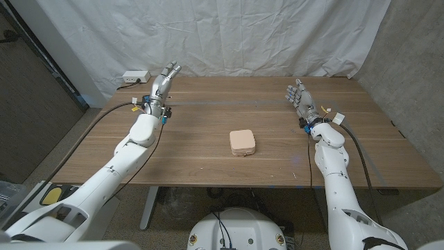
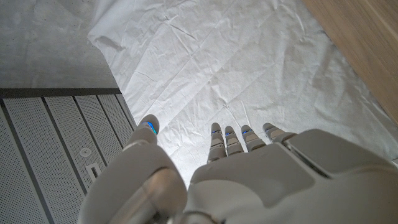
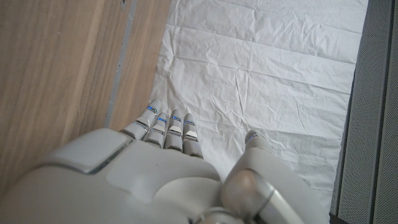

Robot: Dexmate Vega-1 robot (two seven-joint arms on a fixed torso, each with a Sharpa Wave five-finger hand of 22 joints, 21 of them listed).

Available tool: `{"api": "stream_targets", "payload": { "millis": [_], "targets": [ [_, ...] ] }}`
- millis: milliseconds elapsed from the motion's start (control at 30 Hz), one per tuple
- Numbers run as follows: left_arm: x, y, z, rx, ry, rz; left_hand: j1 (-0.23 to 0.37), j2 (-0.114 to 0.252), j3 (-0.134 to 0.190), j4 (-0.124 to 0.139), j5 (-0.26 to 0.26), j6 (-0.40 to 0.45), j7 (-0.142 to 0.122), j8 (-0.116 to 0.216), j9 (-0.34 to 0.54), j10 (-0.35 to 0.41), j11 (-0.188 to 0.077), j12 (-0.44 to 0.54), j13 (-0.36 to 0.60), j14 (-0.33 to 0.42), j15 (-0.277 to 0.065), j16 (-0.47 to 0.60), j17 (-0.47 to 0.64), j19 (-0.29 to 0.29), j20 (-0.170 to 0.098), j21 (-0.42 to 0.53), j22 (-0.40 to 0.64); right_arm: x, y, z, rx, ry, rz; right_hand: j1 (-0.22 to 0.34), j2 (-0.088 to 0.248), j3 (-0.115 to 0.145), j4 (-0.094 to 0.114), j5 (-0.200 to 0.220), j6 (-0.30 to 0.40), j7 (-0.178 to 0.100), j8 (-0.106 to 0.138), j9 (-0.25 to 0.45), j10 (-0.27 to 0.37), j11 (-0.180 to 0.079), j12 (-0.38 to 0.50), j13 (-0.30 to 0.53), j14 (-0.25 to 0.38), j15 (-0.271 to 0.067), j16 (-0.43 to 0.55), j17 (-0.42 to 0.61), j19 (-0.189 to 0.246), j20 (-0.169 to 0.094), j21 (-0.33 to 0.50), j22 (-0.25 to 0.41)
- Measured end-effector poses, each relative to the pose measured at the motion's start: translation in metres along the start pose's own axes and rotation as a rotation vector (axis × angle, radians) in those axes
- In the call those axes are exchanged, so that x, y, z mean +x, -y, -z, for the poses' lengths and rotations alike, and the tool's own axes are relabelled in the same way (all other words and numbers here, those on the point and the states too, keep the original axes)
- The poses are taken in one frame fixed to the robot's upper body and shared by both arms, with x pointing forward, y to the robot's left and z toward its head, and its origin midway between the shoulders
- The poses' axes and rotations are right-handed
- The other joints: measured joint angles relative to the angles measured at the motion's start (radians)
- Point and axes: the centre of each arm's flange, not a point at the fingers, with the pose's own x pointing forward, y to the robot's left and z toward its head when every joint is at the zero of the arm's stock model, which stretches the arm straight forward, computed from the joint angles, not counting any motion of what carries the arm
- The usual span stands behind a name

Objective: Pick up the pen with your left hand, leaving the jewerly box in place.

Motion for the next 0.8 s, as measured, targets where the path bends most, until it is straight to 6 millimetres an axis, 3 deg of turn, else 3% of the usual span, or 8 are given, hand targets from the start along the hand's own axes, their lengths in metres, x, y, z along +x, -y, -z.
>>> {"api": "stream_targets", "payload": {
  "millis": [367,800],
  "targets": [
    [-0.003,-0.006,-0.005,0.042,0.005,-0.018,0.03,-0.004,0.001,-0.016,0.005,0.039,-0.021,0.011,0.0,0.01,0.01,0.0,0.004,0.004,0.004,0.0,0.0,-0.004,-0.004,0.0,0.002,-0.001,0.0,-0.001,0.001,0.004,0.001,0.0,0.0,0.0,0.0,0.0,0.004,-0.004,0.0,0.0,0.0,0.0,0.0,0.0,0.0,0.0,0.0,0.0,0.0,0.0,0.0,0.0],
    [-0.009,-0.013,-0.011,0.128,0.003,-0.061,0.12,-0.012,0.01,-0.068,0.02,0.086,-0.046,0.016,0.0,0.016,0.016,0.0,0.005,0.013,0.013,0.0,0.0,-0.004,-0.012,0.0,-0.001,-0.002,-0.001,-0.001,0.002,0.004,0.005,0.004,0.004,-0.003,-0.002,0.0,0.004,-0.004,0.0,0.0,0.0,0.0,0.0,0.0,0.0,0.0,0.0,0.0,0.004,-0.004,-0.007,0.0]
  ]
}}
